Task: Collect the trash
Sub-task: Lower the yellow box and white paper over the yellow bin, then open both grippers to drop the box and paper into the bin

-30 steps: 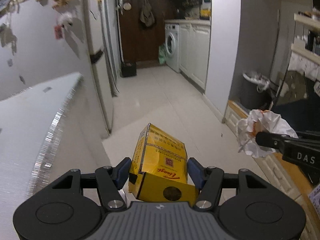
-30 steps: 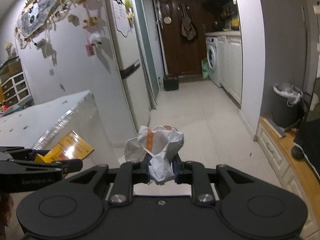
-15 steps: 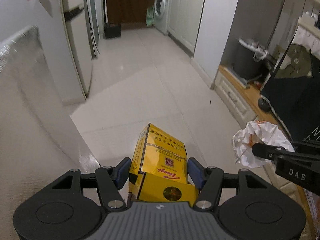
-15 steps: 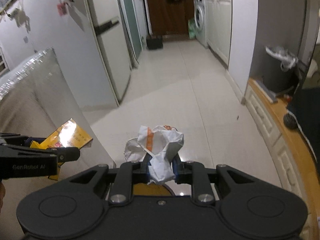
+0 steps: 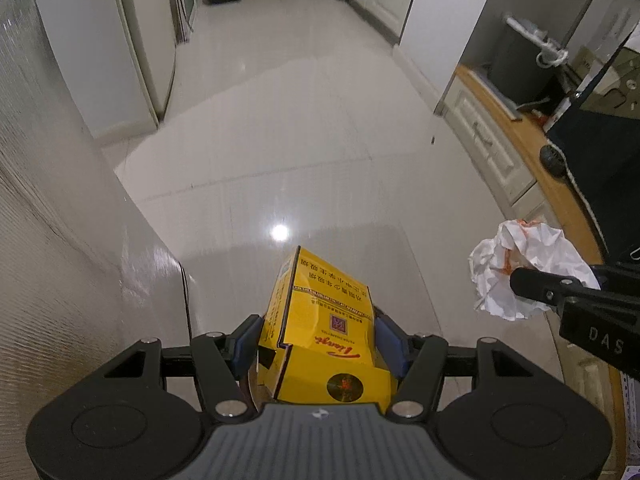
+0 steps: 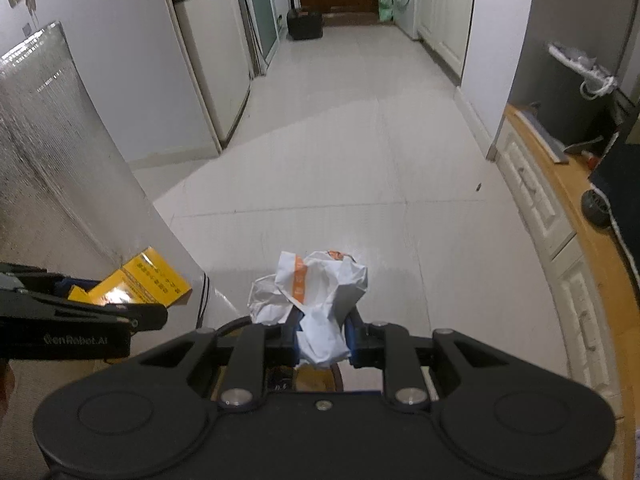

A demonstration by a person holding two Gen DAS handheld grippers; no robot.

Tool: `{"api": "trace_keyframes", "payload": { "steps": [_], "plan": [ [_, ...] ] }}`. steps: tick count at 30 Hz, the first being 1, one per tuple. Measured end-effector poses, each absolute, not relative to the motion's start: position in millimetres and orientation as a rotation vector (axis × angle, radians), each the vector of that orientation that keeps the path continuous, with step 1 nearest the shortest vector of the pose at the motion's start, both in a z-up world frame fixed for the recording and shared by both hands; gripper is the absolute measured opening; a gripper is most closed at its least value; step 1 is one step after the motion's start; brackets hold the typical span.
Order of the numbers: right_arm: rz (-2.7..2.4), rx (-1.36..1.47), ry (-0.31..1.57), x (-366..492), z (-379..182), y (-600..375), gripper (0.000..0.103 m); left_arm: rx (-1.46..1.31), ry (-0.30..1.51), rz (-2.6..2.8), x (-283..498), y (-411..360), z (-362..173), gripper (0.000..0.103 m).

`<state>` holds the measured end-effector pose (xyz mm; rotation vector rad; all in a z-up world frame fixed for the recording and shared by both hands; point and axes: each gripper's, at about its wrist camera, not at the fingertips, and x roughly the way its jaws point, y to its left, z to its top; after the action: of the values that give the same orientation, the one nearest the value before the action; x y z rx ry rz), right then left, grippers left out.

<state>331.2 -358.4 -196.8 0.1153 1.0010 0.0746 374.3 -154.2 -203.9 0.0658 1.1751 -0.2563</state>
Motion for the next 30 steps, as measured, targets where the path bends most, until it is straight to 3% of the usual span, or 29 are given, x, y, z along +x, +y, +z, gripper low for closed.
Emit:
{"api": "trace_keyframes", "payload": {
  "steps": [18, 24, 30],
  "plan": [
    [0.181, 0.094, 1.299, 359.2, -287.7, -317.4, 0.027, -0.011, 1.372, -0.231, 400.1, -132.3, -275.6, 0.062],
    [0.210, 0.049, 1.315, 358.3, -300.2, -305.1, 0.037, -0.022, 1.411, -0.219, 404.0, -127.9, -289.8, 0.062],
    [0.217, 0.033, 1.333, 358.8, -307.3, -304.7, 0.053, -0.028, 1.445, -0.212, 406.1, -123.5, -302.1, 0.063]
  ]
}}
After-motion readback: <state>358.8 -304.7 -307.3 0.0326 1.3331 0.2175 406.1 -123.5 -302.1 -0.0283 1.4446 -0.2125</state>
